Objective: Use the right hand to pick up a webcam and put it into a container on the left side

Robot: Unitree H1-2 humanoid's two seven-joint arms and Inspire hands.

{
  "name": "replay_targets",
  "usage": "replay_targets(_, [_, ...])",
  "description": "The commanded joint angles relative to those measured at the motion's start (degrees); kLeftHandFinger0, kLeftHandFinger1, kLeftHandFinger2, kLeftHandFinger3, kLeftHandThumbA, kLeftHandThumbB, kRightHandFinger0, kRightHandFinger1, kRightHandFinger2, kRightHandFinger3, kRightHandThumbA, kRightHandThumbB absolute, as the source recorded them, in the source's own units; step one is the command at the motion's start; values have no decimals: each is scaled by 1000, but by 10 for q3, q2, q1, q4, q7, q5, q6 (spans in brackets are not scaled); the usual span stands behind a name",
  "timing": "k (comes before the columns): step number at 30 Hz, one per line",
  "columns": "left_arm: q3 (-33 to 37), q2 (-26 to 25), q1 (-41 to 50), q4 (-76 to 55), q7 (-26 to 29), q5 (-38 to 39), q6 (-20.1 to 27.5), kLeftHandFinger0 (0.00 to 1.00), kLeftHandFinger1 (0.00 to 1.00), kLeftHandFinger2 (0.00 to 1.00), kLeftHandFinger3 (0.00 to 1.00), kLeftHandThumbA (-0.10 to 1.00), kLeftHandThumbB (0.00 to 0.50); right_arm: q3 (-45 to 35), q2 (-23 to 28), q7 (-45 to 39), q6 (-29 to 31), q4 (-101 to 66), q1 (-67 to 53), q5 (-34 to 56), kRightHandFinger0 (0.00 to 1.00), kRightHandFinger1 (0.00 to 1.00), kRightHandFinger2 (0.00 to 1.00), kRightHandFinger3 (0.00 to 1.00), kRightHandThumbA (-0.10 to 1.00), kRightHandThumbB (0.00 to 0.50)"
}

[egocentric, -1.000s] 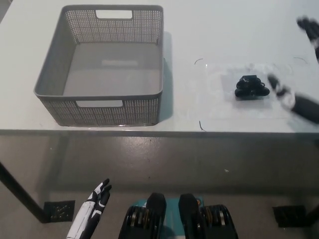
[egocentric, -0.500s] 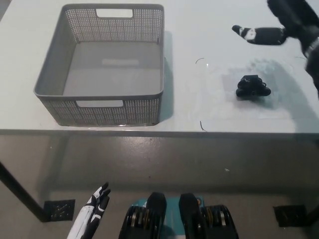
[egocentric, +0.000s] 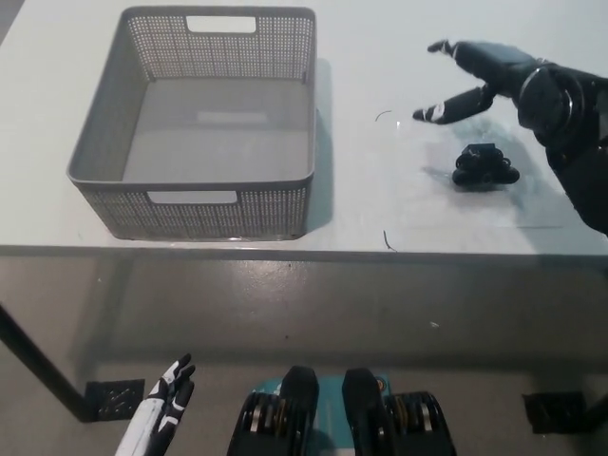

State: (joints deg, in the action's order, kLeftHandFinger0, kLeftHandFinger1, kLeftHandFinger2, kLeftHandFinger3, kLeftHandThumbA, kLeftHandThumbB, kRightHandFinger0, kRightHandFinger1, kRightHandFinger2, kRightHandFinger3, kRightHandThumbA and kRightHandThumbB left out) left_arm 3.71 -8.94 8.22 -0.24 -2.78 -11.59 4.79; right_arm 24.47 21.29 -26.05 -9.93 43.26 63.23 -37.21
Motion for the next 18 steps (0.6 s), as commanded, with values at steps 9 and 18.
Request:
replay_targets(9, [-6,-9,2,-18,6,-8,25,1000,1000,1000,1000,1000,83,28,12,-14,-4,9,46,-15,1000,1000,1000,1000,786,500])
replay_targets(18, [-8,-11,3,-17,3,-7,25,1000,1000,1000,1000,1000,85,40,19,-15,-5,37,57,-15,1000,1000,1000,1000,773,500])
